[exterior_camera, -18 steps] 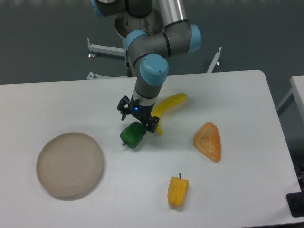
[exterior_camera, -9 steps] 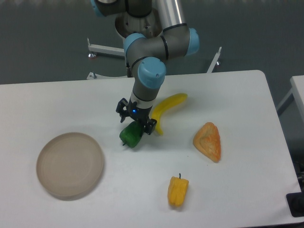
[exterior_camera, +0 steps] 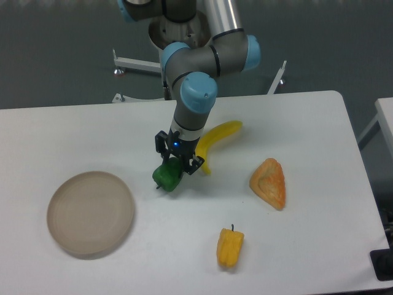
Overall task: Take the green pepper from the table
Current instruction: 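Lift the green pepper and carry it toward the orange wedge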
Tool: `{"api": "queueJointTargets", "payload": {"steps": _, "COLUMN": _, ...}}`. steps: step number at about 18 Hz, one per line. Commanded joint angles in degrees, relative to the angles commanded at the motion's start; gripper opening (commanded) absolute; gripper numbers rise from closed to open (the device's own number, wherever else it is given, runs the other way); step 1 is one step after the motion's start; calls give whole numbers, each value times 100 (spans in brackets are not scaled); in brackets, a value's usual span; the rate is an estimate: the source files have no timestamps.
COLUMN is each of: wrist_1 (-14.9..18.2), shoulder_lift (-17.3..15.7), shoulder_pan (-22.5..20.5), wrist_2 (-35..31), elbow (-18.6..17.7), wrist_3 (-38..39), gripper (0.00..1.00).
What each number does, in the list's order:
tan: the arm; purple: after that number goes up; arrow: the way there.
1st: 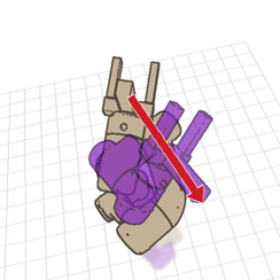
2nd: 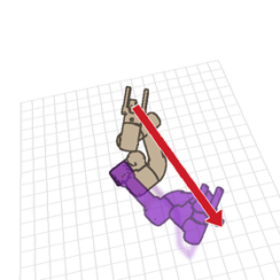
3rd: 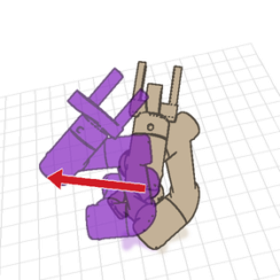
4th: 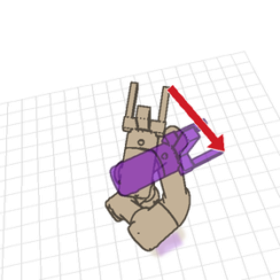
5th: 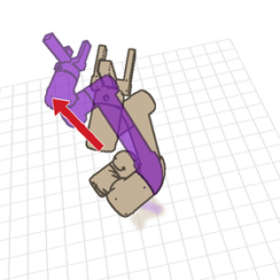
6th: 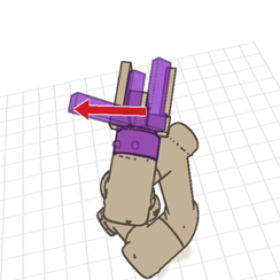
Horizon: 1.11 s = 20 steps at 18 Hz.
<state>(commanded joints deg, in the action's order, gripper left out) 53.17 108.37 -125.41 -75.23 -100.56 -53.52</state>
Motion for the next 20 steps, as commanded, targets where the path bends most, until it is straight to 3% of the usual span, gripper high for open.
{"api": "queueJointTargets", "payload": {"steps": 6, "wrist_1": 61, "shoulder_lift": 17, "shoulder_pan": -554, "wrist_2": -18, "elbow": 571, "wrist_3": -702, "gripper": 29}}
{"api": "queueJointTargets", "payload": {"steps": 12, "wrist_1": 105, "shoulder_lift": 105, "shoulder_pan": -1019, "wrist_2": -483, "elbow": 1125, "wrist_3": -1740, "gripper": 29}}
{"api": "queueJointTargets", "payload": {"steps": 20, "wrist_1": 141, "shoulder_lift": 580, "shoulder_pan": -1090, "wrist_2": -1160, "elbow": 1679, "wrist_3": -2189, "gripper": 29}}
